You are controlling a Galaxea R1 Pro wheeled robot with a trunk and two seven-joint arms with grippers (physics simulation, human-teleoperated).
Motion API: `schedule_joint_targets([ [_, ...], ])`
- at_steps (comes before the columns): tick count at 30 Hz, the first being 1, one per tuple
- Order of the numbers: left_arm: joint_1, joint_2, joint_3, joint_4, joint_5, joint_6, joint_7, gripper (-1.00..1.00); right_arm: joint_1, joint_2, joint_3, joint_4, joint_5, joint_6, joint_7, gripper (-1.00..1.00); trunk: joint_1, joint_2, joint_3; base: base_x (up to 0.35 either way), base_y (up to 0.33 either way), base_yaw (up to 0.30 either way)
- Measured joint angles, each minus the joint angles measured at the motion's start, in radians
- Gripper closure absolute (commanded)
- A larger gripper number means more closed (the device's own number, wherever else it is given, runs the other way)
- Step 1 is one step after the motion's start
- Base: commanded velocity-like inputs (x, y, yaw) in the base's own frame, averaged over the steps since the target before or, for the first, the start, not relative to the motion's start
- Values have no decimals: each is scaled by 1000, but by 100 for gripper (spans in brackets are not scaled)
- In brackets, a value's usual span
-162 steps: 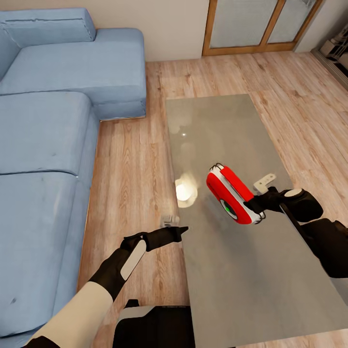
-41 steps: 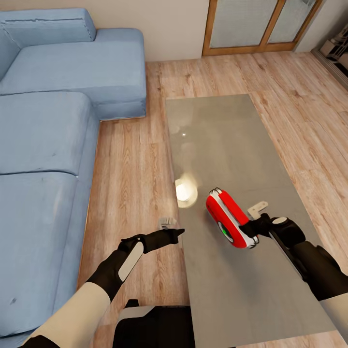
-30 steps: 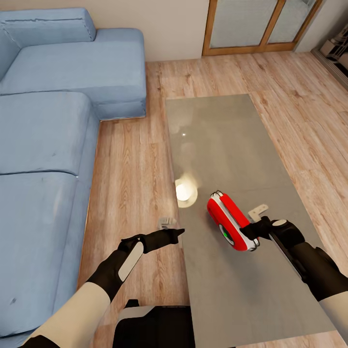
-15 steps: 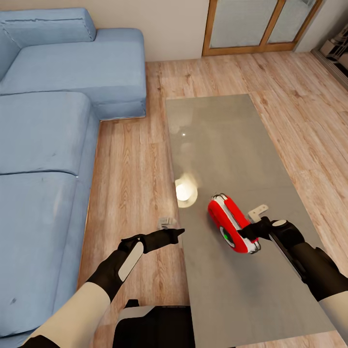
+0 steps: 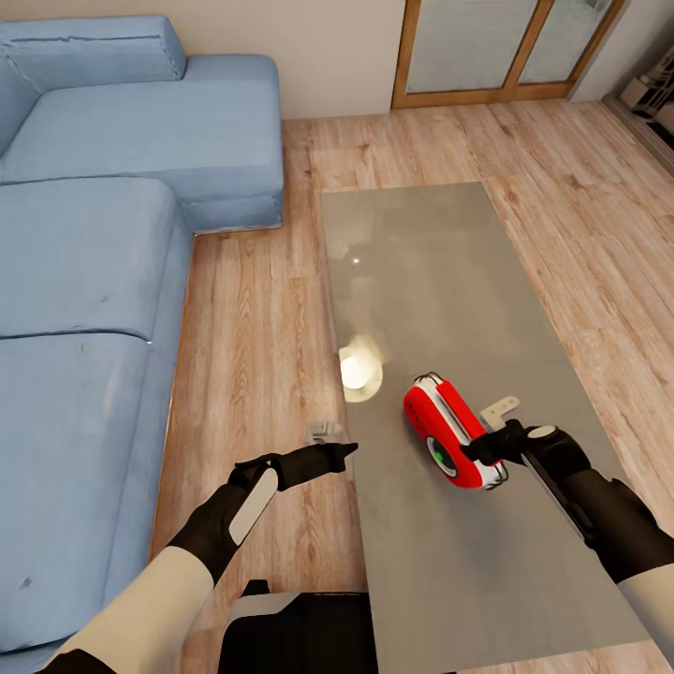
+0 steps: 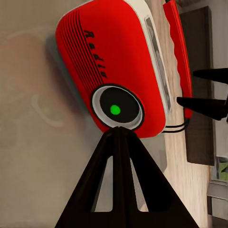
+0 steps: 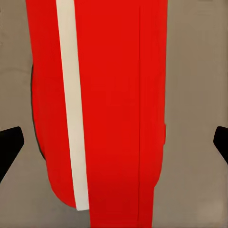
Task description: Turn on the radio receiver that's on the table in the living room.
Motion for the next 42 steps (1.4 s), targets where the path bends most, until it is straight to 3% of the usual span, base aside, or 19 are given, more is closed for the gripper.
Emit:
schedule_joint_targets([
  [3, 0, 0, -1, 0, -5, 1, -5, 100, 0, -7, -1, -50, -7, 26, 5, -100, 0, 0, 0, 0, 0, 0],
  [7, 0, 0, -1, -2, -9, 12, -4, 100, 0, -16, -2, -248, -13, 217, 13, -100, 0, 0, 0, 0, 0, 0],
  [17, 0, 1, -1, -7, -7, 32, 29, 100, 0, -18, -3, -286, -14, 218, 18, -100, 0, 0, 0, -242, 0, 0],
  [36, 0, 2, 0, -7, -8, 31, 30, 100, 0, -18, -3, -286, -14, 218, 17, -100, 0, 0, 0, -347, 0, 0],
  [42, 0, 3, 0, -8, -10, 29, 30, 100, 0, -17, -9, -286, -17, 218, 17, -100, 0, 0, 3, -126, 0, 0],
])
